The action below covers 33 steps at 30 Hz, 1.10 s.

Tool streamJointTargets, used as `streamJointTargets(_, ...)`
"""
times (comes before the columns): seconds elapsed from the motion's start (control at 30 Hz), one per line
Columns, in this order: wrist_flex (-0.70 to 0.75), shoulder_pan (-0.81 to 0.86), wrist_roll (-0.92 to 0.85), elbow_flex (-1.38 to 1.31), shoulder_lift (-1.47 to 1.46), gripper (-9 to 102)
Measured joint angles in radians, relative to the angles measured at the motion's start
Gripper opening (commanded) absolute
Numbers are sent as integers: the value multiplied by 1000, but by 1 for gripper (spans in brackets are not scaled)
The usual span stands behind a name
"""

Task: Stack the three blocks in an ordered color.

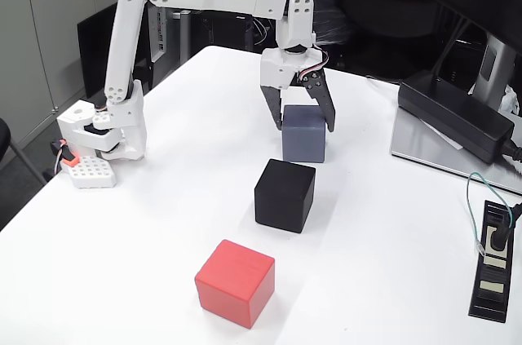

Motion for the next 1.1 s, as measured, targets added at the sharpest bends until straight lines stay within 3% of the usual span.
streamJointTargets(0.2,37,0,0,-83,-2,-1)
streamJointTargets(0.37,196,23,0,-222,40,-1)
streamJointTargets(0.5,232,51,0,-331,115,-1)
streamJointTargets(0.8,235,242,-8,-353,155,-1)
streamJointTargets(1.1,239,492,-158,-353,160,-1)
